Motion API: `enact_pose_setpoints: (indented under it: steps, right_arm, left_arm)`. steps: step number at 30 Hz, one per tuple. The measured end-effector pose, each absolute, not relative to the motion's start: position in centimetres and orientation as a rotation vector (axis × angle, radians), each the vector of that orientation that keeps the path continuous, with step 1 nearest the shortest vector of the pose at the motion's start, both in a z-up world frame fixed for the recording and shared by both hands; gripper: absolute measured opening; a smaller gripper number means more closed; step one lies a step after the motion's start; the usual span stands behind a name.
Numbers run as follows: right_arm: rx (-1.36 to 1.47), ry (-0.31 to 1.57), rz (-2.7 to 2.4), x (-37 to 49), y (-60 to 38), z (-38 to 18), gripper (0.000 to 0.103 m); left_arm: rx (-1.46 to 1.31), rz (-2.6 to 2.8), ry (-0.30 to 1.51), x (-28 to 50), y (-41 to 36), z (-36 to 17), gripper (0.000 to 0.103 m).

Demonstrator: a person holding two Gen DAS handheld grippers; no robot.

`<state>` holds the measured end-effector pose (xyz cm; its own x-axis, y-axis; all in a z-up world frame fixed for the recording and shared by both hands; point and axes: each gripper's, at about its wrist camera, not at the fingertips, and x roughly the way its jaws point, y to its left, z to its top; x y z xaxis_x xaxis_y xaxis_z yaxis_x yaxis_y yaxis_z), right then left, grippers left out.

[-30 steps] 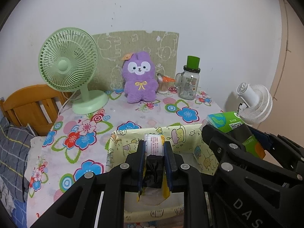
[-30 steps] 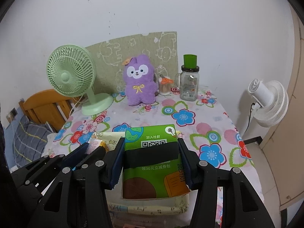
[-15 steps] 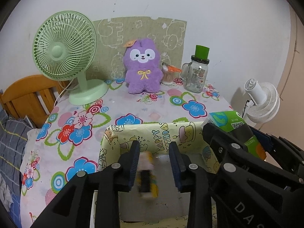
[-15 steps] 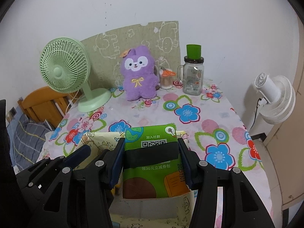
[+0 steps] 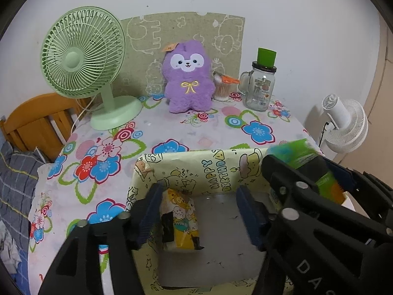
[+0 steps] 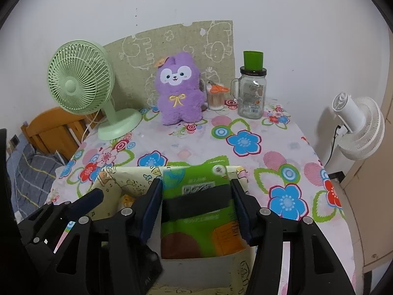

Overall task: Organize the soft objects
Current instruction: 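Lower the tissue pack into the box with the left tool while the right tool releases the green box, then withdraw both open tools from the box toward the remaining items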

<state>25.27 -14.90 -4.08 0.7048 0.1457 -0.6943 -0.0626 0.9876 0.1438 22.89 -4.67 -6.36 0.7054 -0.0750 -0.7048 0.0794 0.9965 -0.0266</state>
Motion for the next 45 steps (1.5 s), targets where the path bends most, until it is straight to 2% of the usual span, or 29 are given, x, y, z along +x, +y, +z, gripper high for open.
enact_pose_setpoints:
  steps: [1, 3, 9, 12, 15, 23, 26, 45]
  right_arm:
    - [0.111, 0.780, 0.117, 25.3, -14.9, -4.1, 0.066]
    - [0.107, 0.772, 0.111, 25.1, -14.9, -3.9, 0.076]
    - [0.096, 0.766, 0.102, 24.5, -14.8, -3.3, 0.083]
    - [0.092, 0.755, 0.094, 23.8, -14.8, -2.8, 0.084]
    - [0.084, 0.741, 0.084, 23.0, -14.8, -2.3, 0.090]
    - [0.071, 0.705, 0.090, 20.5, -14.7, -0.7, 0.094]
    - [0.062, 0.678, 0.078, 19.3, -14.8, 0.1, 0.098]
    - [0.056, 0.607, 0.068, 13.0, -15.6, 2.7, 0.099]
  left_arm:
    - [0.006, -0.083, 0.777, 22.8, -4.6, -6.3, 0.078]
    - [0.005, -0.084, 0.768, 22.6, -4.6, -6.1, 0.082]
    - [0.004, -0.098, 0.751, 21.9, -4.7, -5.6, 0.096]
    - [-0.002, -0.104, 0.742, 21.3, -4.6, -5.2, 0.096]
    - [-0.001, -0.109, 0.730, 20.6, -4.6, -4.7, 0.097]
    - [0.011, -0.098, 0.681, 17.8, -4.6, -3.2, 0.097]
    - [0.022, -0.101, 0.656, 16.6, -4.7, -2.5, 0.100]
    - [0.028, -0.123, 0.586, 10.7, -5.3, -0.6, 0.101]
